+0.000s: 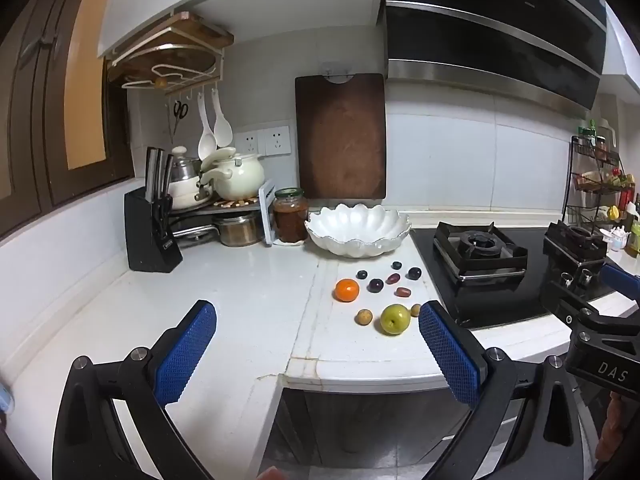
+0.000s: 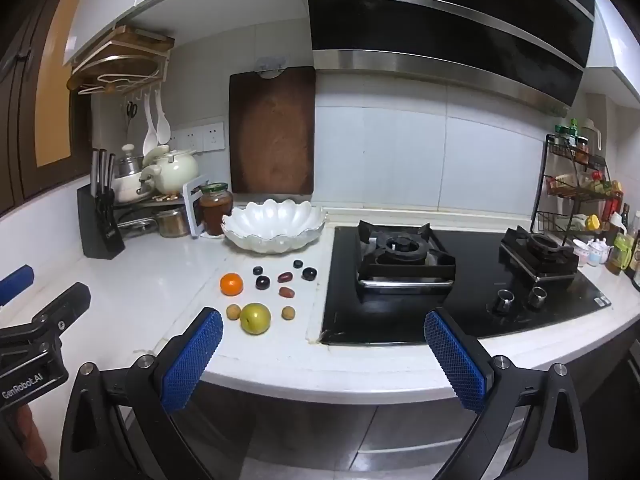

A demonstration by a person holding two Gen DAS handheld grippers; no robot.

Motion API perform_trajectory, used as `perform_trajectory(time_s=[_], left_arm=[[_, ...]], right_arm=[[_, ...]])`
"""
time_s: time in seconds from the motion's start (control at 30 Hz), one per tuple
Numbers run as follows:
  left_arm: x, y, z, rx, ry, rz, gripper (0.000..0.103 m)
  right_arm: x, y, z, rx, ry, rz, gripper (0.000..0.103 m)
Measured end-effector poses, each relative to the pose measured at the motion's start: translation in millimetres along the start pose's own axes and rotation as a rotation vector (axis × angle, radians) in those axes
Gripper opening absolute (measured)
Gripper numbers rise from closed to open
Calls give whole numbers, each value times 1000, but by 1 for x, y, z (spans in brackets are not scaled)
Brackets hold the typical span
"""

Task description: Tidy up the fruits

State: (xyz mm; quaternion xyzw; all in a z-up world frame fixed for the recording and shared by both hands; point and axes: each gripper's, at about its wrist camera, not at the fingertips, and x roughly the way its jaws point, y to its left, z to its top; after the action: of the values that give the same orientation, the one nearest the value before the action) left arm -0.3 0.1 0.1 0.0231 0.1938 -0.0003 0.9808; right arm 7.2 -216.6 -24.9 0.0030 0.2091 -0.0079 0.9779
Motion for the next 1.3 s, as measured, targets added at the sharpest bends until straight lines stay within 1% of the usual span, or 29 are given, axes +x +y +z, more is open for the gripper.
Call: perform_trajectory(time_s=[0.1,0.17,0.23,0.3,0.4,0.9,1.3], left_arm=[[1,4,1,-11,2,-9,103],[-7,2,3,-4,-11,-17,103],[-7,-2,4,12,-16,0,103],[-10,2,6,11,-28,-7,103],[-12,-6,9,23,-25,-7,103],[-12,-3,10,6,-27,-5,103],[-11,-4,9,3,-32,4,103]], right_arm=[[-1,-1,-1,1,4,-7,102],[-1,-1,-1,4,2,-9,102],[-2,0,-1,5,0,-10,102],[-3,-3,0,11,4,-5,102],[1,-4,1,17,7,-5,102],[-3,-8,2,28,1,11,102],[-5,-9,5,24,-6,5,102]])
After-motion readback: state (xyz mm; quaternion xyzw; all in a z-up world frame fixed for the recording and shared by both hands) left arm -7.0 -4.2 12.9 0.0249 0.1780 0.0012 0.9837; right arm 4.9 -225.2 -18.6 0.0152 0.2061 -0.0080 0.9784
